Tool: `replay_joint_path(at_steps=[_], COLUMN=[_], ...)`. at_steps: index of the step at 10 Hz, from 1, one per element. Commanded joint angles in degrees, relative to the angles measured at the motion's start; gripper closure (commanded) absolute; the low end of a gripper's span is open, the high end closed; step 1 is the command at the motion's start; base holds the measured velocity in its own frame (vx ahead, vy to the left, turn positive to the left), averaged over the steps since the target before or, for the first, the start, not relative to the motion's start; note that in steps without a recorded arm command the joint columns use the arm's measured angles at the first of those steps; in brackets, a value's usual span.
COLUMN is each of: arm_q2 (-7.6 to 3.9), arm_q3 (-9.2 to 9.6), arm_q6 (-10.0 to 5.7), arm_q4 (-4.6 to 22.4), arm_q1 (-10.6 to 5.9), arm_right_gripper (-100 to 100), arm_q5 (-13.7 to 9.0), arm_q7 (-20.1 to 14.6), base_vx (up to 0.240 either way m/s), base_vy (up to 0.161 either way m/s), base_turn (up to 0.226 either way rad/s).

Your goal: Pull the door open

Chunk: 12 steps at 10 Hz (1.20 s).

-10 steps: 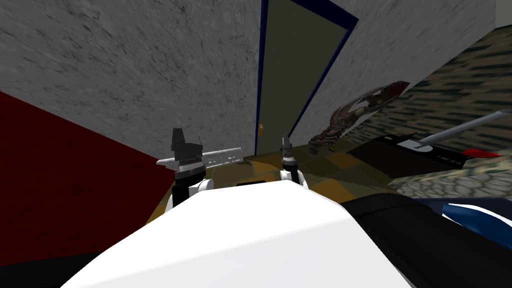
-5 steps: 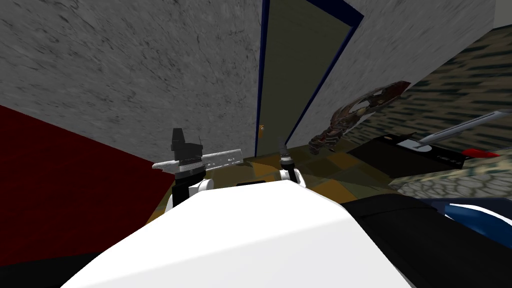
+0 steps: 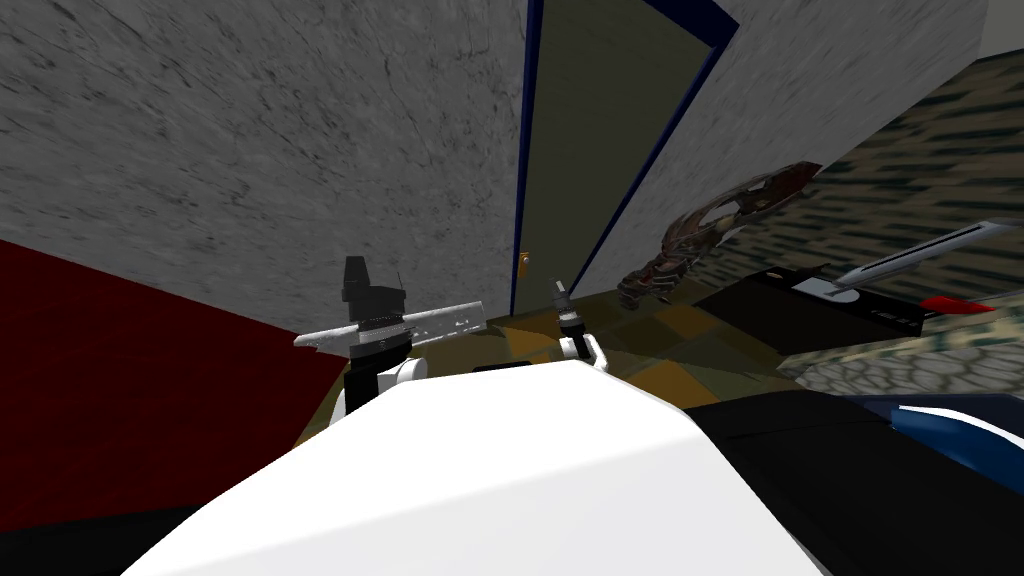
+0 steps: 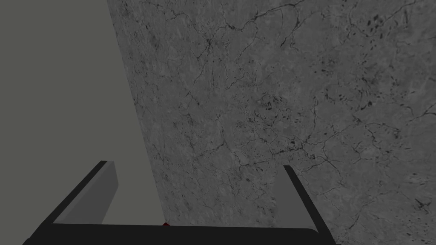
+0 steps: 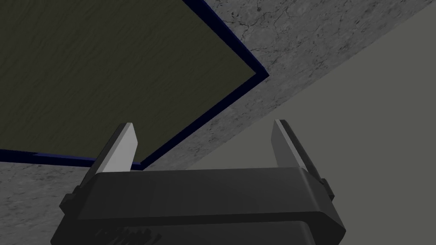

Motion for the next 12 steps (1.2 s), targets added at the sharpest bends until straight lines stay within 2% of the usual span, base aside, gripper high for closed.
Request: replay_joint_path(at_steps=[1, 6, 7, 11, 12], arm_q2=[-0.44, -3.3, -3.3, -5.58, -5.58], arm_q3=[-0.26, -1.44, -1.44, -2.39, -2.39], arm_q6=[-0.12, -1.47, -1.47, -2.55, -2.55], arm_q4=[1.8, 11.6, 11.9, 19.4, 20.0], arm_q1=[-0.88, -5.75, -5.75, -9.65, -9.65], arm_right_gripper=[-100, -100, -100, -100, -100], arm_q5=[0.4, 4.2, 4.2, 7.3, 7.3], arm_q7=[0.5, 4.2, 4.2, 7.3, 7.3], base_vx=[0.064, 0.083, 0.063, 0.082, 0.065], base_vy=[0.025, 0.035, 0.035, 0.036, 0.024], base_turn=[-0.01, -0.031, -0.008, -0.031, -0.006])
